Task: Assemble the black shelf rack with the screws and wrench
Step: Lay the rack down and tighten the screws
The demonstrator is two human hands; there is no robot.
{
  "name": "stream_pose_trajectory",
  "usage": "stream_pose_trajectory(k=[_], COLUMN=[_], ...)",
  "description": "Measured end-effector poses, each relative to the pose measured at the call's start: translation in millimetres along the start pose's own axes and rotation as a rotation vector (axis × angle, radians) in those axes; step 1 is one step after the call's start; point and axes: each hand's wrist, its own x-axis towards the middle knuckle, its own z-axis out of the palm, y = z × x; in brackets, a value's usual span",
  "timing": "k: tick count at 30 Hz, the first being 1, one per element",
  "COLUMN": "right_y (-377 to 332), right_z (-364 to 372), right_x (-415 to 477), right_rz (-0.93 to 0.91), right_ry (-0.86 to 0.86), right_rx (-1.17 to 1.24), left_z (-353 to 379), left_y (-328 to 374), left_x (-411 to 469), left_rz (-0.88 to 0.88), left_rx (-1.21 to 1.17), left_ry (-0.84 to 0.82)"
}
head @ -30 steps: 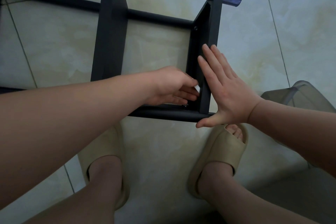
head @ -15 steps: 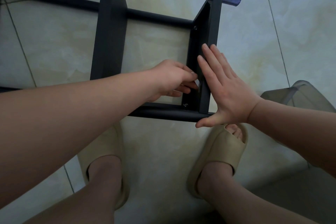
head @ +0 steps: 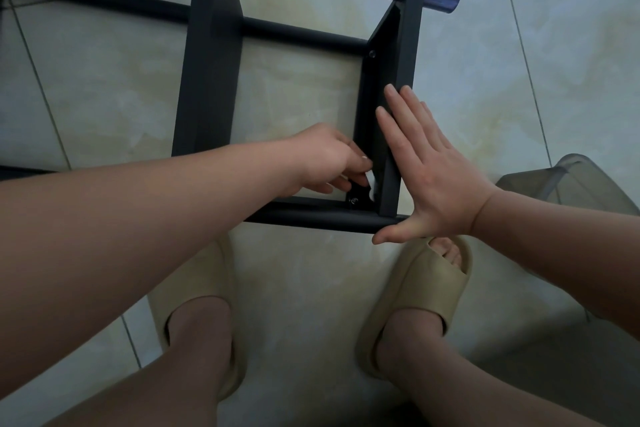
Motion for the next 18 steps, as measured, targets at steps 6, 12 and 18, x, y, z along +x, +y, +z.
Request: stream_pose_trajectory(k=[6,12,18], right_y=[0.1,0.3,0.8], right_z=[0.4,1.0,1.7], right_x=[-0.1,-0.2,0.1], right_rz=[-0.005,0.003,-0.001], right_ry=[0.006,0.001,0.003], right_rx=[-0.001,0.001,0.005], left_z=[1.5,2.1,3.5], left_y=[3.3,-0.3,0.9], left_x=[0.6,0.0,0.8], left_rz=[0.024,0.022,0.038], left_rx=[-0.101,-0.021,-0.08], left_ry=[-0.025,-0.028,-0.032])
